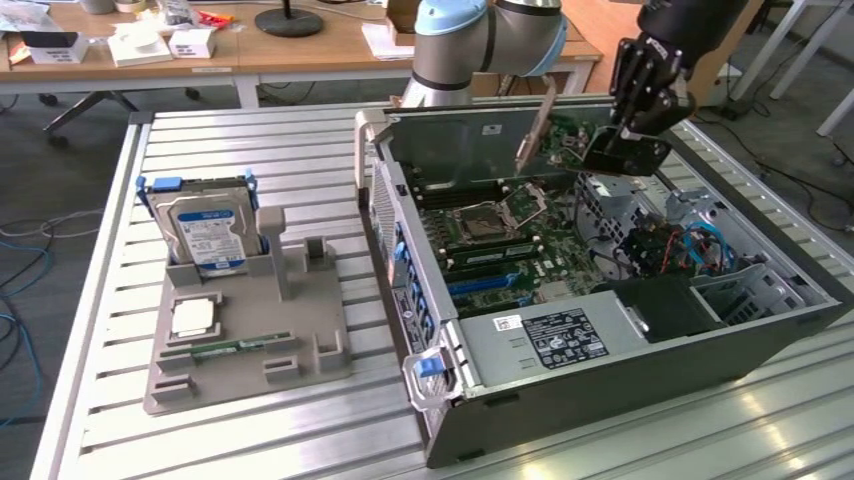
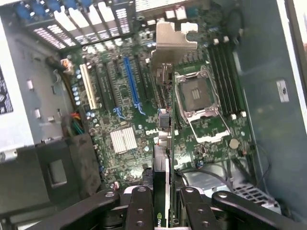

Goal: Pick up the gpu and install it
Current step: 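Insert the gpu into the slot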

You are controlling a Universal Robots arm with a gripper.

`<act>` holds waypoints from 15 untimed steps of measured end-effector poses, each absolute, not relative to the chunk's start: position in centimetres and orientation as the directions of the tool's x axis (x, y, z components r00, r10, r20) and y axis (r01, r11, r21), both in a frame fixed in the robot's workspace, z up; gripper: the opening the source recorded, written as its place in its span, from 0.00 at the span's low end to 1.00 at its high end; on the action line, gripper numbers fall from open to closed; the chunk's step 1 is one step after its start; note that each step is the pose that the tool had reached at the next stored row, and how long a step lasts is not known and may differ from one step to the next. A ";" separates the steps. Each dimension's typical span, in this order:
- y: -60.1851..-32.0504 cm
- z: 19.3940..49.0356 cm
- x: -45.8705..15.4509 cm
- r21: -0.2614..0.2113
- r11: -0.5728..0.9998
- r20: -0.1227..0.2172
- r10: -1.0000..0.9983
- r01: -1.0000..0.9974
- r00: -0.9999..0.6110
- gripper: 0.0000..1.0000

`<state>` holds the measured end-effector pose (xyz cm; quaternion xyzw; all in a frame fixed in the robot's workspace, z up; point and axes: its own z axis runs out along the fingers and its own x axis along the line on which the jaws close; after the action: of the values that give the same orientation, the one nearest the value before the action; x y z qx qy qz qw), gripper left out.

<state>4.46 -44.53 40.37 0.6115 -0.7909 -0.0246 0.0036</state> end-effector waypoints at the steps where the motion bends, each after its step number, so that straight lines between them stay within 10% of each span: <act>1: -44.5 40.4 4.5 0.043 0.233 -0.024 -0.972 -0.972 -0.234 0.26; 15: -44.4 40.1 4.4 0.029 0.082 -0.025 -0.996 -0.996 -0.082 0.26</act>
<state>4.37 -44.38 40.15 0.6773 -0.7354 -0.0193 0.0005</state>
